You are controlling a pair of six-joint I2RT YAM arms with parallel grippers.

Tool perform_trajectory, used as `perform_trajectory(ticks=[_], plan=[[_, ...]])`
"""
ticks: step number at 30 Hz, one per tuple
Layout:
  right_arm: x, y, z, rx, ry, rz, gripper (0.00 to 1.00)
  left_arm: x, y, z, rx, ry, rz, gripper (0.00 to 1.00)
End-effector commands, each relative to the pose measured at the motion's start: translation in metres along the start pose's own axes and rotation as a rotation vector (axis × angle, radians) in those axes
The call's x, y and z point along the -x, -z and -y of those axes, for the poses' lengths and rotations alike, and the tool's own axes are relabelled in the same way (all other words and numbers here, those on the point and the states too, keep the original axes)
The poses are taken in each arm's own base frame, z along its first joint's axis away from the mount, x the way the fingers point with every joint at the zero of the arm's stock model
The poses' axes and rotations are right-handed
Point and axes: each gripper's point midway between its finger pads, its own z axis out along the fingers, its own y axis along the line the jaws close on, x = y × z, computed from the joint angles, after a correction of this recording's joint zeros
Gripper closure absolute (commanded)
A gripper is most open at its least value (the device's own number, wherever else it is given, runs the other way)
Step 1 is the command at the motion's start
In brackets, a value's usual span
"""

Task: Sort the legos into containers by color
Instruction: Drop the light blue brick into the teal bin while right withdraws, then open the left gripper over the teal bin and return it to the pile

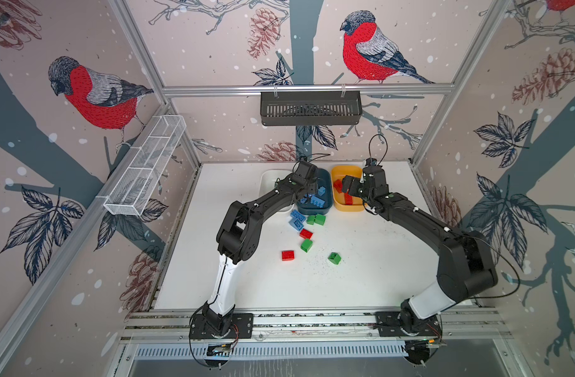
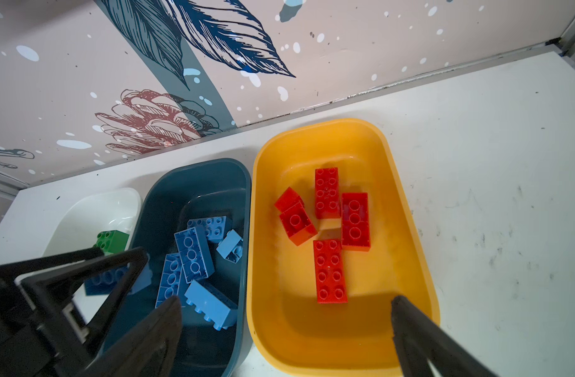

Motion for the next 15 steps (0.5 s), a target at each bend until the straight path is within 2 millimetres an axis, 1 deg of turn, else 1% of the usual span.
perform_trajectory(ticks=[1,5,8,10,12,15], plan=[[0.004,0.006,0.005,-0.019,0.008,0.016,0.0,0.027,-0.008,0.02,-0.083,-0.052,0.109,0.32],[0.003,0.008,0.003,-0.007,0.016,0.013,0.0,0.038,-0.019,0.034,-0.131,-0.095,0.137,0.3],[0.0,0.008,-0.001,0.016,0.016,0.006,0.0,0.04,-0.023,0.044,-0.176,-0.118,0.133,0.24],[-0.003,0.008,-0.004,0.032,0.016,0.0,0.0,0.042,-0.022,0.049,-0.198,-0.124,0.133,0.19],[-0.007,0.008,-0.005,0.035,0.013,-0.007,0.01,0.045,-0.019,0.049,-0.197,-0.12,0.134,0.15],[-0.012,0.008,-0.006,0.04,0.012,-0.018,0.01,0.047,-0.01,0.049,-0.205,-0.117,0.13,0.12]])
